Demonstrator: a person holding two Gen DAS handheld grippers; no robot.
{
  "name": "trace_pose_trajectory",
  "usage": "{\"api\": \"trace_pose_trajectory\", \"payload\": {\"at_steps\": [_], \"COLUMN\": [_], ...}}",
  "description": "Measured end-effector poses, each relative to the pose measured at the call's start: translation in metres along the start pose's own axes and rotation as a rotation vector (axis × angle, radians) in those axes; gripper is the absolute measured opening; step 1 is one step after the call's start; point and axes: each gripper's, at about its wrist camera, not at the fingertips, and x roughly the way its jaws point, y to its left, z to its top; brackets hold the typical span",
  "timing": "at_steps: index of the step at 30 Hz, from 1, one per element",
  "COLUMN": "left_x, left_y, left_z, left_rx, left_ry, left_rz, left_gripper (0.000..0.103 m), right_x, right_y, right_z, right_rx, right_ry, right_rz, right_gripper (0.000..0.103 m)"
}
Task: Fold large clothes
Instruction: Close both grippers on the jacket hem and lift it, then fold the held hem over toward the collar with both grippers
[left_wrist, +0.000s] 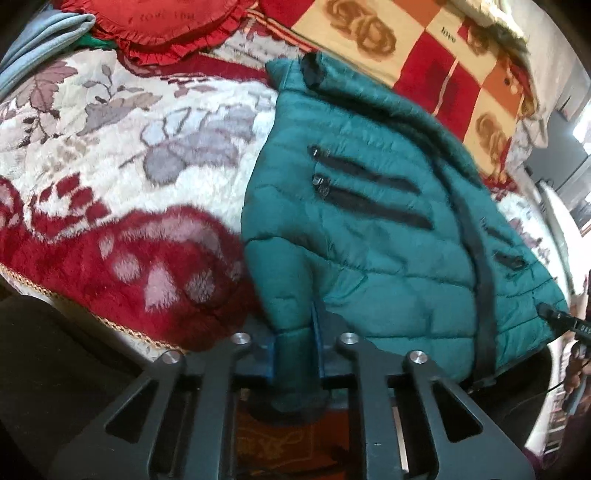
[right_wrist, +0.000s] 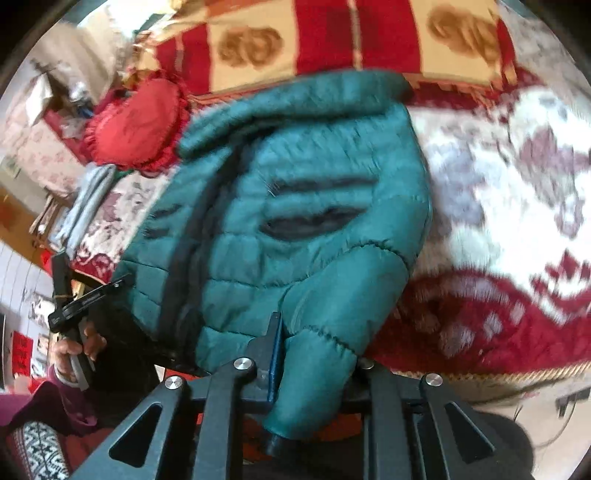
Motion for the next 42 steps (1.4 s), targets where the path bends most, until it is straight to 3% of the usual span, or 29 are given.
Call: {"api": "trace_pose_trajectory", "payload": {"at_steps": [7, 16, 27, 35, 42], "left_x": [-0.046, -0.072, -0.028, 0.015, 0.047], "left_y": [-0.004, -0.013, -0.036, -0.038, -0.037], "left_z": [0.041, 0.123, 0.223, 0.264, 0.287], "left_rx": [0.003, -0.041, -0.081, -0.08, -0.075], "left_ry": [-0.098, -0.227, -0.268, -0.269, -0.257], "left_rz": [-0.075, -0.125, -0.028, 0.065, 0.102], "left_gripper": [0.012, 0.012, 0.012, 0.012, 0.012], "right_x": [-0.034, -0.054, -0.027, 0.009, 0.044], "right_y": [0.0, -0.007, -0.026, -0.049, -0.063], "right_z": [0.036, 0.107, 0.207, 0.259, 0.291], "right_rx": [0.025, 0.076, 0.135, 0.183, 0.202], "right_ry": [-0.133, -0.292, -0.353, -0.351, -0.32], "right_rz": [0.087, 0.072, -0.024, -0.089, -0.137], "right_gripper": [0.018, 0.018, 0.018, 0.018, 0.018]}}
